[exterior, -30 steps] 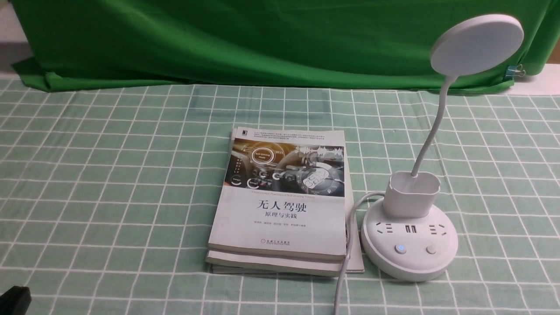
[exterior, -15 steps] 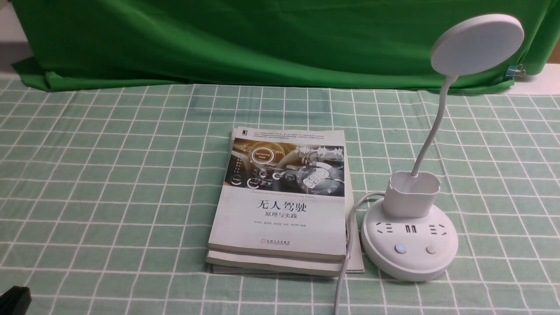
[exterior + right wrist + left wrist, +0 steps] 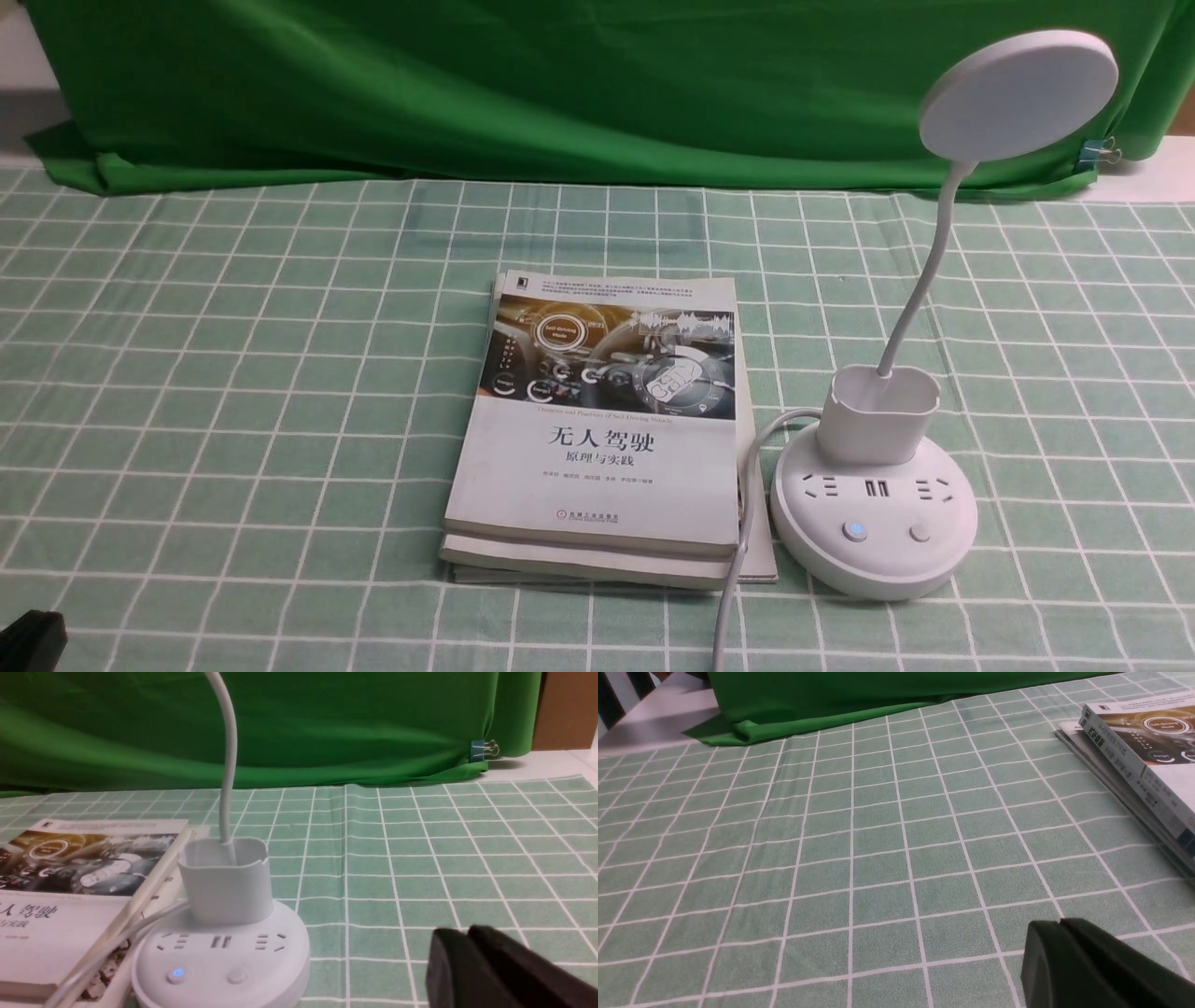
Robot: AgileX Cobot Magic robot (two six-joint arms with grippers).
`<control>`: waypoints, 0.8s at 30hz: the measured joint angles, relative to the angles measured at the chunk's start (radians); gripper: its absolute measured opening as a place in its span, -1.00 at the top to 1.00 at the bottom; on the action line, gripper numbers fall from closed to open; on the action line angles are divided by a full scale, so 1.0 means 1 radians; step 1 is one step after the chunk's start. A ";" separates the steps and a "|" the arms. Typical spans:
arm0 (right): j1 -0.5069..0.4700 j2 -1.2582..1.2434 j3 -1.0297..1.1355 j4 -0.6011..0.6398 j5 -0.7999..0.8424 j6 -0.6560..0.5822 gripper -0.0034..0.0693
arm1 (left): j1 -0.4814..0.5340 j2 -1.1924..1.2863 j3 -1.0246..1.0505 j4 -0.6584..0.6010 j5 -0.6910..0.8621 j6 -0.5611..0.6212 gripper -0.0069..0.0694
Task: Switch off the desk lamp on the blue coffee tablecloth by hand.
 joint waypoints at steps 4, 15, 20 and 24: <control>0.000 0.000 0.000 0.000 0.000 0.000 0.77 | 0.000 0.000 0.000 0.000 0.000 0.000 0.82; 0.000 0.000 0.000 0.000 0.000 0.000 0.70 | 0.000 0.000 0.000 0.000 0.000 0.000 0.82; 0.000 0.000 0.000 0.000 0.000 0.000 0.66 | 0.000 0.000 0.000 0.000 0.000 0.000 0.82; 0.000 0.000 0.000 0.001 0.000 0.000 0.63 | 0.000 0.000 0.000 0.000 0.000 0.000 0.82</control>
